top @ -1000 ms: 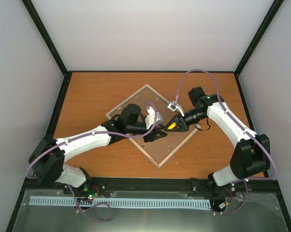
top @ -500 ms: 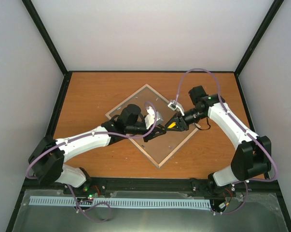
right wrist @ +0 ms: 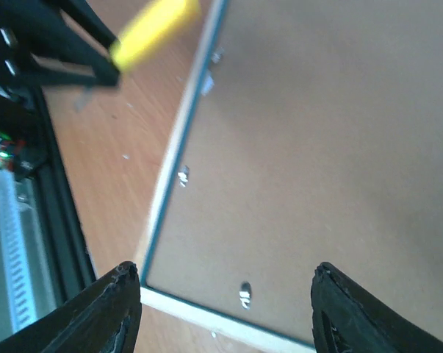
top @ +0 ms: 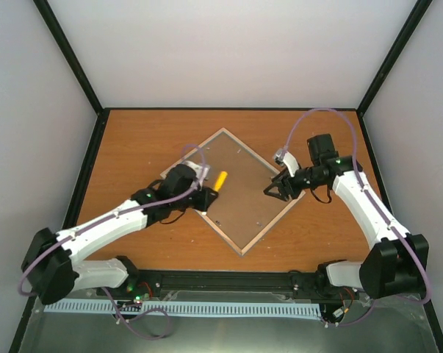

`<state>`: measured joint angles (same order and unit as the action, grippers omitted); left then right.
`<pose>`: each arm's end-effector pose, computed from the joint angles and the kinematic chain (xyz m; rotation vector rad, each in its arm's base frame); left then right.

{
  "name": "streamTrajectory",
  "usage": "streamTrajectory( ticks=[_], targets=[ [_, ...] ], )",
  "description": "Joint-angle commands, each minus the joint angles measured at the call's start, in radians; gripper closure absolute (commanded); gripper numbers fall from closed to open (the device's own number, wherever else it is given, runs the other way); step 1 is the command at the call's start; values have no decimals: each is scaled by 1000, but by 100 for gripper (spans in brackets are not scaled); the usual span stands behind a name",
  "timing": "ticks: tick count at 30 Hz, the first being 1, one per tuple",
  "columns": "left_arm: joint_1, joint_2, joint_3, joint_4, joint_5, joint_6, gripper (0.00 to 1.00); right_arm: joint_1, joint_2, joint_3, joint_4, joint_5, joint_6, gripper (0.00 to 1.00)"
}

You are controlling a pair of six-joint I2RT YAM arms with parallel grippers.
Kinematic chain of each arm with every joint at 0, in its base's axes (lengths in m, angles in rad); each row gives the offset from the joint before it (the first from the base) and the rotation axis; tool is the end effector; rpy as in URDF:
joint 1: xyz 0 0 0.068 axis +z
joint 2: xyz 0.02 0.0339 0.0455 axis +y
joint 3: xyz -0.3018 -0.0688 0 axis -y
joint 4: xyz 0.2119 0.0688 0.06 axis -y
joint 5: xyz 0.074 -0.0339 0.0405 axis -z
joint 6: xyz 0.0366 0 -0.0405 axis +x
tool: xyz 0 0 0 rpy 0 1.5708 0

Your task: Take the photo out of the frame

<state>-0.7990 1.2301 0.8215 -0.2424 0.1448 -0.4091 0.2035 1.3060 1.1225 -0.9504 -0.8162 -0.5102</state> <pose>0.1532 -0.1650 0.3020 0.5359 2.2798 -0.7981 0.1927 0.0670 0.3353 -1.0685 2.1977 0.9569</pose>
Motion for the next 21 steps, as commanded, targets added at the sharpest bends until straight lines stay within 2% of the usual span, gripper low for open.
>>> streamTrajectory(
  ticks=[1, 4, 7, 12, 21],
  targets=[
    [108, -100, -56, -328, -172, -417, 99, 1, -15, -103, 146, 162, 47, 39],
    [165, -157, -103, -447, -231, -537, 98, 3, -10, -125, 148, 168, 38, 39],
    [231, -195, -153, -484, -216, -600, 95, 9, -19, -148, 154, 176, 26, 40],
    [345, -184, -226, -476, -167, -631, 94, 33, -35, -177, 155, 197, 3, 41],
    [385, -144, -330, -393, -186, -652, 95, 86, -41, -194, 150, 185, -6, 42]
  ],
)
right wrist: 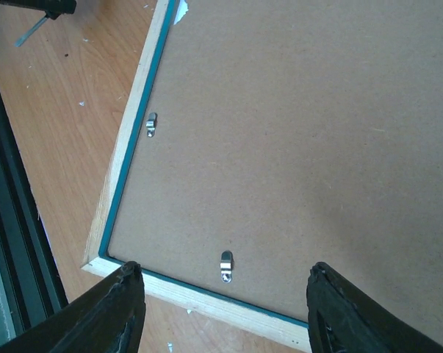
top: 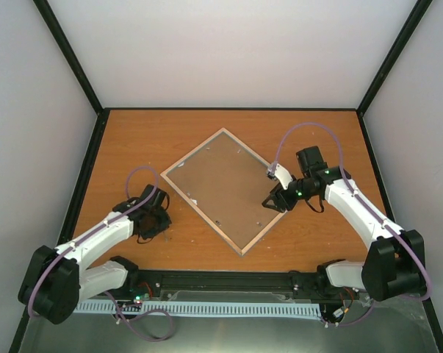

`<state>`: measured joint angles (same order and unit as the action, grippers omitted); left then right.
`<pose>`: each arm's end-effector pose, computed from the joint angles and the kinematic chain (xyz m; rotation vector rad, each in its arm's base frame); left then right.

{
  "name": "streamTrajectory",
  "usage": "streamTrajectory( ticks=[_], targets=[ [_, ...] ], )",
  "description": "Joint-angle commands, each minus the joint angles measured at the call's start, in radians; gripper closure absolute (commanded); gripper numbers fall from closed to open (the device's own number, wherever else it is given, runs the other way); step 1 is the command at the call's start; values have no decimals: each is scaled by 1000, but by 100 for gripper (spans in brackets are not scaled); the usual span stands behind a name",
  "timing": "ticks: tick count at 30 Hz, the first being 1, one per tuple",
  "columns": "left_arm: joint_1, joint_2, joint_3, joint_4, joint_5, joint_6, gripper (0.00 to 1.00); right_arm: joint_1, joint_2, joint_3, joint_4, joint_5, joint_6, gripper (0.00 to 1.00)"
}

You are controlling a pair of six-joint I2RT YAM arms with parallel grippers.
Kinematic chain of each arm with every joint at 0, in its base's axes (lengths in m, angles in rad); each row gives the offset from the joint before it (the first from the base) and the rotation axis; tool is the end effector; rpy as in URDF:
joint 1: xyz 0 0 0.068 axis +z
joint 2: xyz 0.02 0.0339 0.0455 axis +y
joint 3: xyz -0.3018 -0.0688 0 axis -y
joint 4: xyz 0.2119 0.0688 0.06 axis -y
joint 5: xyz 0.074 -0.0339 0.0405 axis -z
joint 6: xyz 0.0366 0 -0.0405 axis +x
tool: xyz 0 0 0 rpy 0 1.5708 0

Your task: Take the photo out of the frame

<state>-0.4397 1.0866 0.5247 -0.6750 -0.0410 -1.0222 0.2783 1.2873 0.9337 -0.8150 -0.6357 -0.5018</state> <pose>0.1156 -0.0527 0.2140 -0.8286 2.7299 -0.2774 0.1821 0.0746 0.2910 -1.1369 2.3119 0.7820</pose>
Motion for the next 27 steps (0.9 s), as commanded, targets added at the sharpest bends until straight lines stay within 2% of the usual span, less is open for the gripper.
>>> streamTrajectory(
  ticks=[1, 4, 7, 14, 24, 27],
  targets=[
    [34, -1, -45, 45, 3, -43, 95, 13, -21, -3, 13, 9, -13, 42],
    [41, -4, -72, 58, 16, -61, 92, 20, -14, -1, 13, 14, -12, 42],
    [41, -4, -84, 69, 16, -70, 76, 30, -5, 2, 14, 18, -10, 42],
    [41, 2, -89, 62, -15, -78, 62, 50, 17, 11, 9, 18, -10, 43],
    [41, 13, -86, 63, -37, -80, 61, 59, 15, -2, 13, 16, -14, 43],
    [41, -7, -47, 28, -30, -76, 61, 68, 16, -7, 18, 31, -11, 46]
  ],
)
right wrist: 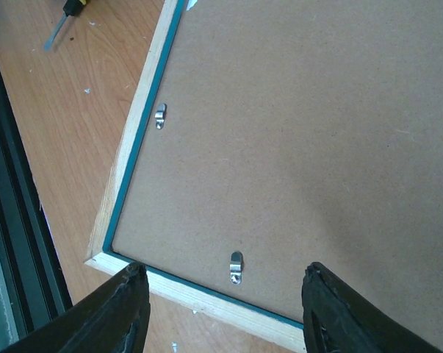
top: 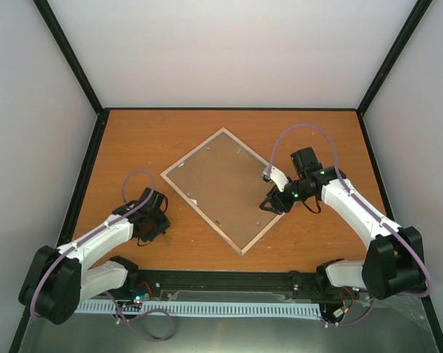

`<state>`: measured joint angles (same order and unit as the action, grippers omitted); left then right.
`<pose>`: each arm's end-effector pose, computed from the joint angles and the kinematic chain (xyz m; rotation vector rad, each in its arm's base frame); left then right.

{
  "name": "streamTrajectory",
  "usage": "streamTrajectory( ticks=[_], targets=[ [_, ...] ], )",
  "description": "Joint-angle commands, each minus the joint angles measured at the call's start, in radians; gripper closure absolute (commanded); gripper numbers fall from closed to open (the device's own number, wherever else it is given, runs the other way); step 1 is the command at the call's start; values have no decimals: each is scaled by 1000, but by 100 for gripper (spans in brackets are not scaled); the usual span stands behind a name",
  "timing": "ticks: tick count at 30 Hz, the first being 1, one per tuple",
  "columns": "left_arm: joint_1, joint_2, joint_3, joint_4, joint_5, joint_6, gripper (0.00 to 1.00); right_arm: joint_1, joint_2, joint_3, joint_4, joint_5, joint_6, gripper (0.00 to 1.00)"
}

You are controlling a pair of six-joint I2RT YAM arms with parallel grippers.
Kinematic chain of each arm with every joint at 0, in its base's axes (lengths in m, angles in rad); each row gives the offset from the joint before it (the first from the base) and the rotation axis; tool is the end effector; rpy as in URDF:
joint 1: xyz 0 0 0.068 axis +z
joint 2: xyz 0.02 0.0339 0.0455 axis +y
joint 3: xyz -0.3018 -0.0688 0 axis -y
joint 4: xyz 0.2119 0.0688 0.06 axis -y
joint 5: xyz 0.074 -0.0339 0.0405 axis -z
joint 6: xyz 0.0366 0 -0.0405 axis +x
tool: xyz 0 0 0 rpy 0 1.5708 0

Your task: Take the photo out of the frame

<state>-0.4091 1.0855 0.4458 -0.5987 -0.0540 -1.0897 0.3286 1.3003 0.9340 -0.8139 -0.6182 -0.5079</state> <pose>0.1119 -0.0464 0.1976 -0.9633 2.6818 -0.2693 0.1808 0.0840 0.2884 -1.2048 2.3067 0.7800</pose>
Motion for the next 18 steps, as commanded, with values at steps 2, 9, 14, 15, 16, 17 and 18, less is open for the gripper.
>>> streamTrajectory(
  ticks=[2, 9, 14, 15, 16, 17, 18],
  targets=[
    [10, -47, 91, -108, -9, -7, 59, 37, 2, -27, 24, 15, 1, 48],
    [10, -213, 307, -91, -20, 257, 48, 268, 43, -27, 37, 103, 0, 51],
    [10, -201, 348, 19, -79, 413, 41, 489, 166, 19, 96, 313, 97, 45],
    [10, -194, 352, 32, -95, 420, 39, 521, 189, 26, 111, 367, 121, 43],
    [10, -187, 357, 40, -111, 418, 38, 547, 216, 36, 121, 410, 138, 43],
    [10, -181, 358, 49, -123, 412, 36, 568, 244, 48, 125, 446, 158, 43],
    [10, -179, 355, 60, -130, 408, 34, 586, 270, 64, 125, 470, 178, 43]
  ],
)
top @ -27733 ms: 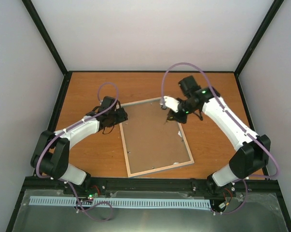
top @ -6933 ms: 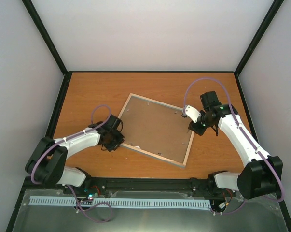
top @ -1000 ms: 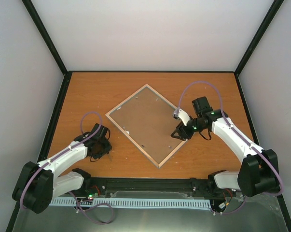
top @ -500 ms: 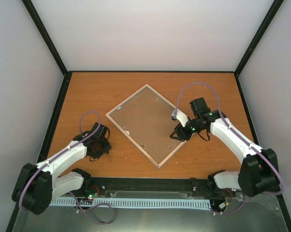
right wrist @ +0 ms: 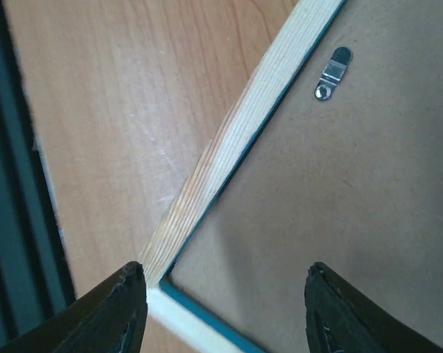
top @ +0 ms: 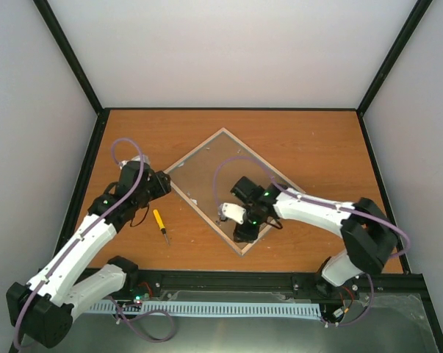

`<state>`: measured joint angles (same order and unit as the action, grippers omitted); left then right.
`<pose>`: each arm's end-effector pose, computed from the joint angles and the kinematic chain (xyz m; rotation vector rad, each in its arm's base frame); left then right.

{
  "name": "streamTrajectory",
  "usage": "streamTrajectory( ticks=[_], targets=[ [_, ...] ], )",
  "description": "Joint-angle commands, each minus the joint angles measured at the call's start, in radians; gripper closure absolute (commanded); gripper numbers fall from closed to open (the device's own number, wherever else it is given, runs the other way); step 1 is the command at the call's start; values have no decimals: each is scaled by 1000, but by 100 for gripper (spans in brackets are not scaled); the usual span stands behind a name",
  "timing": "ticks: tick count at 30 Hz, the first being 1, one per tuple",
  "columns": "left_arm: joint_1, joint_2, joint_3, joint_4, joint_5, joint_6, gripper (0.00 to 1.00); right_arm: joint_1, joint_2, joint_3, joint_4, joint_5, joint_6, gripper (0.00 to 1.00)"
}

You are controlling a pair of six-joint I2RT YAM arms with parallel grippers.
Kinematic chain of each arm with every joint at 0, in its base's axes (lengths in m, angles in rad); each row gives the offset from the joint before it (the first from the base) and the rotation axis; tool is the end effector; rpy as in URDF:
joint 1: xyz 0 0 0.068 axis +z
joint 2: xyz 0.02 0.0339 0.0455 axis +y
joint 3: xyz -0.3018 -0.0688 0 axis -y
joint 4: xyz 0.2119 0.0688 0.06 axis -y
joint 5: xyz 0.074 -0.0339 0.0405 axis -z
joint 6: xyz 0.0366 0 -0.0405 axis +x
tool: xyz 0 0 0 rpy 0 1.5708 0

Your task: Take the photo out of the frame

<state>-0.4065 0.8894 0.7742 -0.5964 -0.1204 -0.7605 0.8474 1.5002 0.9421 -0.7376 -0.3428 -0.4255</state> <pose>0.1219 -0.0477 0.3111 -0.4717 2.2730 -0.4690 0.1494 0.1878 0.2488 -1.7738 2.2836 0.5731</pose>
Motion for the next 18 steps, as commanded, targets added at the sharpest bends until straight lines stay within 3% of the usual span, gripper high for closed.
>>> streamTrajectory(
  ticks=[1, 7, 13, 18],
  targets=[
    [8, 19, 22, 73, -67, 79, 31, 81, 95, 73, 46, 201, 109, 44],
    [8, -17, -24, 144, -105, 86, 18, 141, 166, 138, 43, 176, 166, 46],
    [8, -68, -59, 168, -136, 112, 17, 182, 220, 155, 52, 242, 208, 55],
    [8, -71, -85, 206, -120, 107, 17, 201, 259, 173, 40, 266, 234, 55]
  ],
)
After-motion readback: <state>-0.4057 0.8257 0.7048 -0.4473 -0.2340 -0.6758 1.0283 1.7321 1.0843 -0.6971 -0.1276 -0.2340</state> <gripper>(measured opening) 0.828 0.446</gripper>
